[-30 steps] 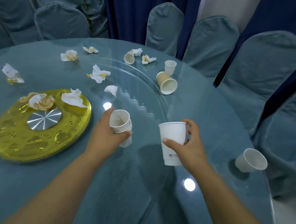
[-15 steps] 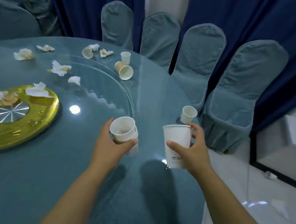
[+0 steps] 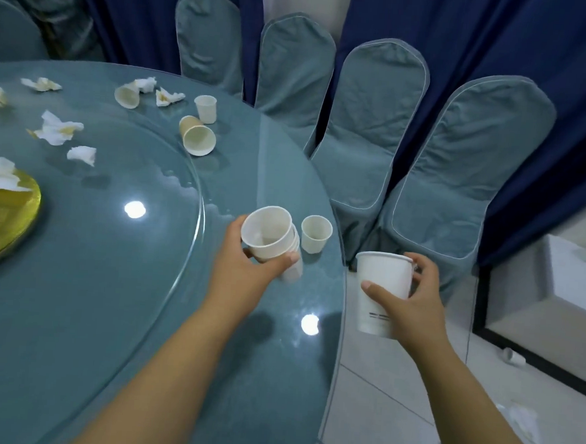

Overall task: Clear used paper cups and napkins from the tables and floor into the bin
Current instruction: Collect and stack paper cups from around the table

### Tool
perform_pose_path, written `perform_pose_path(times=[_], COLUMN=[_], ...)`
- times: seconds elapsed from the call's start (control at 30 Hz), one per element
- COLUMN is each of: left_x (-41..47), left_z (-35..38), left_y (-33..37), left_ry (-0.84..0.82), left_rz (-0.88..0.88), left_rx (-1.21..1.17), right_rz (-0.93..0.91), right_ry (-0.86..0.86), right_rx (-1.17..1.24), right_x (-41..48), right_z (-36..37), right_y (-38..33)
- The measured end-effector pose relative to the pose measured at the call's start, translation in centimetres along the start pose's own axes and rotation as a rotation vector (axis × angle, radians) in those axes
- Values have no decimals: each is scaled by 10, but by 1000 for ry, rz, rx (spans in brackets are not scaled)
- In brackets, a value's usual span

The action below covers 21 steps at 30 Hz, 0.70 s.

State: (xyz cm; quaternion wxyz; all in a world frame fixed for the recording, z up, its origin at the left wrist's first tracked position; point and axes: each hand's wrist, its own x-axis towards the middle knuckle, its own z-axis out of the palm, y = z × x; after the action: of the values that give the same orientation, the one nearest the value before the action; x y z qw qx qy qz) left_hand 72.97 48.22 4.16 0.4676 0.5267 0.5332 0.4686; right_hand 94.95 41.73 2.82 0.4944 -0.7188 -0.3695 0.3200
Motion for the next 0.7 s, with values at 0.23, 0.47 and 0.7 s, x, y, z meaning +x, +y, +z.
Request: perform_pose_path(times=[0.23, 0.47, 0.7], left_x=[58, 98, 116], left_z=[82, 114, 131], left_y=[-3, -31, -81], left_ry=[88, 115, -25], left_rz=[41, -19, -95], left_rx=[46, 107, 252], right_rz=[17, 43, 37], right_ry=[-75, -127, -160], right_rx=[-101, -220, -278], right_x=[79, 117, 132], right_z=[-45, -51, -47], right_y=[14, 39, 43])
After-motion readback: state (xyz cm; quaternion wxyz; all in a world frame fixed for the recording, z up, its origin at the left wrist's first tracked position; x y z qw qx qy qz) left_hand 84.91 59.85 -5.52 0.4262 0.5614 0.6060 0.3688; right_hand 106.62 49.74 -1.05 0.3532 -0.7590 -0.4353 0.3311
